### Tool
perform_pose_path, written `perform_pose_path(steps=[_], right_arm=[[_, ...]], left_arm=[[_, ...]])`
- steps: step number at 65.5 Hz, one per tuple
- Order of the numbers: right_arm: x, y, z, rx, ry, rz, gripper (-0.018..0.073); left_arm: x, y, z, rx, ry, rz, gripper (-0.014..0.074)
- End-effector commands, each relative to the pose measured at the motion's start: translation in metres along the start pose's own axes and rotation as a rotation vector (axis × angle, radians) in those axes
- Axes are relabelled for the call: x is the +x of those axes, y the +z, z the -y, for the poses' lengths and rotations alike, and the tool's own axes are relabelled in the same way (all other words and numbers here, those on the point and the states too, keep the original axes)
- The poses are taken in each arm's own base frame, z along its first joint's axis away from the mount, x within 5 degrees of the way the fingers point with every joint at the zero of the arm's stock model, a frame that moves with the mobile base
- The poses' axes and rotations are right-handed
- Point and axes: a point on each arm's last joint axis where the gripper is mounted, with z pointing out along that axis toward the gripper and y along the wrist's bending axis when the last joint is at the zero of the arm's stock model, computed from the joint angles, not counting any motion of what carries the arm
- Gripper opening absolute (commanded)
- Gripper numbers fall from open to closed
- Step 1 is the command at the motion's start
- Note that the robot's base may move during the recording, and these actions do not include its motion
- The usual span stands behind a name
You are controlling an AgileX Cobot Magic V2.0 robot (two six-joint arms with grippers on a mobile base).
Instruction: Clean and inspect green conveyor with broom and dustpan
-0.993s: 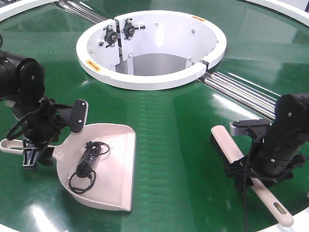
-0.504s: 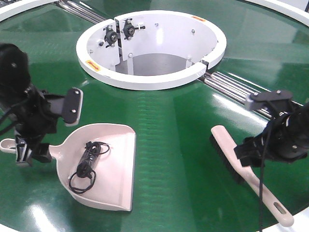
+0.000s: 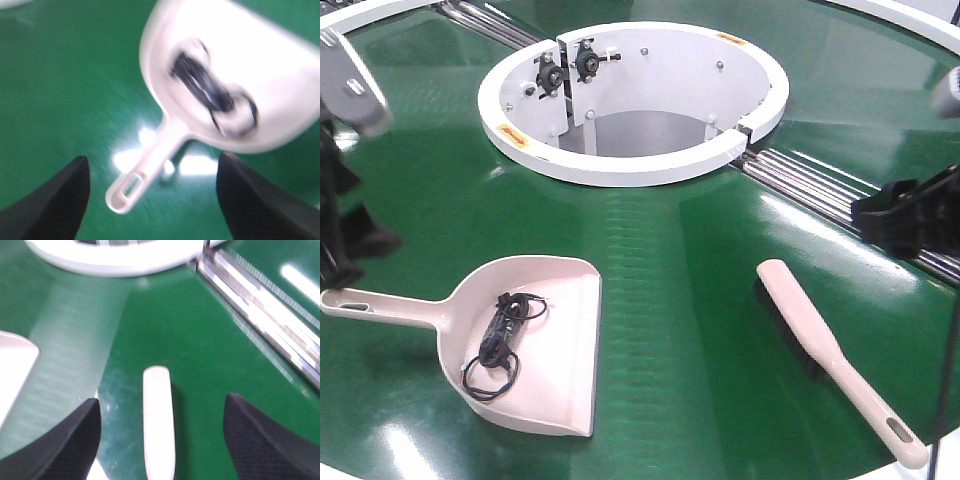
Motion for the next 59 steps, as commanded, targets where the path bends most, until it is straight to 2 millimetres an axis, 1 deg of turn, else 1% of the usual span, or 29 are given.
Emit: perform_pose_path(steps=[1,8,12,15,18,23,27,28,29,30,31,32,36,41,48,51,59], right_arm=[[-0.013,-0.029,0.000,0.010,-0.012,0.173,0.0488],[-0.007,-0.051,0.000,0.019,-0.046,0.285,0.0472],[0.001,-0.063,0.000,0.031,-0.057,0.377,0.0461],[0.010,-0.074,0.000,0.039,-0.065,0.438,0.0453],[0.021,-0.079,0.000,0.040,-0.062,0.475,0.0444],[0.039,-0.089,-0.001,0.041,-0.059,0.520,0.0435],[0.052,-0.094,-0.001,0.041,-0.055,0.547,0.0435],[0.054,-0.095,-0.001,0.039,-0.051,0.556,0.0435],[0.058,-0.096,-0.001,0.038,-0.048,0.570,0.0435],[0.061,-0.097,-0.001,0.037,-0.046,0.580,0.0435],[0.064,-0.098,-0.001,0.037,-0.045,0.597,0.0435],[0.067,-0.099,-0.001,0.038,-0.045,0.608,0.0435],[0.080,-0.103,-0.001,0.041,-0.047,0.665,0.0435],[0.098,-0.102,-0.001,0.045,-0.049,0.710,0.0435],[0.121,-0.091,-0.001,0.046,-0.049,0.704,0.0435],[0.130,-0.083,0.000,0.044,-0.045,0.683,0.0435],[0.143,-0.068,0.000,0.045,-0.047,0.645,0.0435]], left_arm=[[-0.006,-0.044,-0.002,-0.143,-0.096,0.217,0.0503],[0.002,-0.074,0.005,-0.178,-0.248,0.310,0.0503],[0.009,-0.087,0.009,-0.210,-0.291,0.371,0.0503],[0.015,-0.092,0.013,-0.236,-0.324,0.410,0.0503],[0.025,-0.097,0.018,-0.278,-0.354,0.450,0.0503],[0.041,-0.098,0.029,-0.333,-0.391,0.523,0.0503],[0.056,-0.093,0.039,-0.363,-0.427,0.596,0.0503],[0.060,-0.088,0.043,-0.359,-0.440,0.601,0.0503],[0.063,-0.089,0.045,-0.371,-0.445,0.632,0.0503],[0.068,-0.084,0.049,-0.366,-0.458,0.635,0.0503],[0.071,-0.085,0.052,-0.375,-0.463,0.664,0.0503],[0.075,-0.079,0.055,-0.371,-0.475,0.666,0.0503],[0.090,-0.068,0.067,-0.371,-0.500,0.705,0.0503],[0.107,-0.054,0.080,-0.388,-0.482,0.712,0.0503],[0.126,-0.039,0.095,-0.391,-0.493,0.730,0.0503],[0.133,-0.029,0.101,-0.379,-0.510,0.726,0.0503],[0.146,-0.005,0.112,-0.359,-0.515,0.714,0.0502]])
